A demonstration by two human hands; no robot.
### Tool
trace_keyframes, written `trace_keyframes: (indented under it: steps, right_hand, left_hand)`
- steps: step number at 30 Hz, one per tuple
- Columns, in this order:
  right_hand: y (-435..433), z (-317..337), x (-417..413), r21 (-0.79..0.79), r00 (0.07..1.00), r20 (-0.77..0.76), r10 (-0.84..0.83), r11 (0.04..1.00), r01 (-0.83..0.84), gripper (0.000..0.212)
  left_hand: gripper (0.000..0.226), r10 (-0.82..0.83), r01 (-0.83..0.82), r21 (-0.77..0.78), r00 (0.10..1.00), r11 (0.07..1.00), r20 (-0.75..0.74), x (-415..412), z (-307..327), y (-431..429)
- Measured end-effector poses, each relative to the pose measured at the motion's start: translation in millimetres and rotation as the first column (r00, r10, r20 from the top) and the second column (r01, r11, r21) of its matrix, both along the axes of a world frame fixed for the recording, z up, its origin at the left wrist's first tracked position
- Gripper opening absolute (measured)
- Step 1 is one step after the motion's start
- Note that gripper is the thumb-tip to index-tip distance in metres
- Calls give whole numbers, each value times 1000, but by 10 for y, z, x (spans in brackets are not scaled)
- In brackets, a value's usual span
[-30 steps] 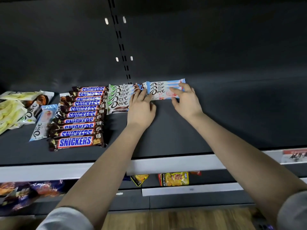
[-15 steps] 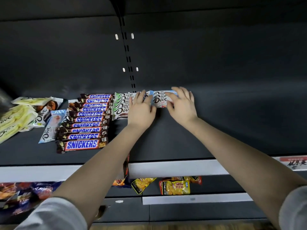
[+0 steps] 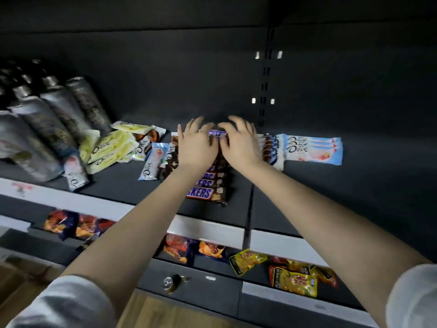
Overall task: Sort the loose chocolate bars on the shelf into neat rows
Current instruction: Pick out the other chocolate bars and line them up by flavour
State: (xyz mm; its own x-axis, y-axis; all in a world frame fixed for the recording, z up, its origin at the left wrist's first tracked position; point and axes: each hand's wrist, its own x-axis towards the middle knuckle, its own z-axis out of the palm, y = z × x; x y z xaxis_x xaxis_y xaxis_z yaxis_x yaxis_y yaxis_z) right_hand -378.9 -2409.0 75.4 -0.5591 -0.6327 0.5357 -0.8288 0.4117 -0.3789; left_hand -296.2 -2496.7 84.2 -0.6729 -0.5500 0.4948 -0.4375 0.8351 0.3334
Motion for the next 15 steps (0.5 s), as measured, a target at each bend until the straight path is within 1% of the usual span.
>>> trace_keyframes:
  steps: [5, 10, 12, 15]
  right_hand:
    - [-564, 76, 367, 19, 994, -5, 106, 994, -106, 33]
    - [-1093, 135, 760, 49, 983, 20, 181, 982, -182, 34]
    - [-1291, 136, 888, 94, 977, 19, 213, 972, -214, 37]
    - [-1543, 98, 1030, 193, 969, 62, 241, 949, -248, 40]
  left_hand:
    - [38, 126, -125, -31, 991, 992, 34, 539, 23, -554]
    - [41, 220, -222, 21, 973, 975, 75, 1033, 29, -1068]
    - [44, 237, -242, 48, 967, 969, 88, 1213, 34, -1250]
    - [48, 274, -282, 48, 954, 958, 120, 1470, 5, -1485]
